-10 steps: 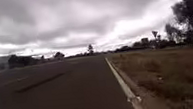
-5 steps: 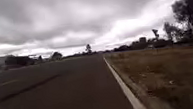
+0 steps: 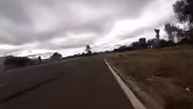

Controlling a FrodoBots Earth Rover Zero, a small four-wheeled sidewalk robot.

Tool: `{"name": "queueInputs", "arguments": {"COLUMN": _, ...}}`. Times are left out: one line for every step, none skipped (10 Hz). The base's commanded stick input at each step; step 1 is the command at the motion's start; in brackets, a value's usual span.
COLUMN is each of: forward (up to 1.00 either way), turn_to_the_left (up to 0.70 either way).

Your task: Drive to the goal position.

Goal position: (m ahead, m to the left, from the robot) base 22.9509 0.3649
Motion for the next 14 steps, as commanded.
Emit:
{"name": "queueInputs", "arguments": {"forward": 0.85, "turn_to_the_left": -0.12}}
{"name": "queueInputs", "arguments": {"forward": 0.85, "turn_to_the_left": -0.18}}
{"name": "queueInputs", "arguments": {"forward": 0.85, "turn_to_the_left": -0.26}}
{"name": "queueInputs", "arguments": {"forward": 0.85, "turn_to_the_left": -0.26}}
{"name": "queueInputs", "arguments": {"forward": 0.85, "turn_to_the_left": -0.25}}
{"name": "queueInputs", "arguments": {"forward": 0.85, "turn_to_the_left": -0.18}}
{"name": "queueInputs", "arguments": {"forward": 0.85, "turn_to_the_left": 0.00}}
{"name": "queueInputs", "arguments": {"forward": 0.85, "turn_to_the_left": 0.00}}
{"name": "queueInputs", "arguments": {"forward": 0.85, "turn_to_the_left": -0.04}}
{"name": "queueInputs", "arguments": {"forward": 0.85, "turn_to_the_left": -0.11}}
{"name": "queueInputs", "arguments": {"forward": 0.85, "turn_to_the_left": -0.25}}
{"name": "queueInputs", "arguments": {"forward": 0.85, "turn_to_the_left": 0.00}}
{"name": "queueInputs", "arguments": {"forward": 0.85, "turn_to_the_left": 0.00}}
{"name": "queueInputs", "arguments": {"forward": 0.85, "turn_to_the_left": -0.09}}
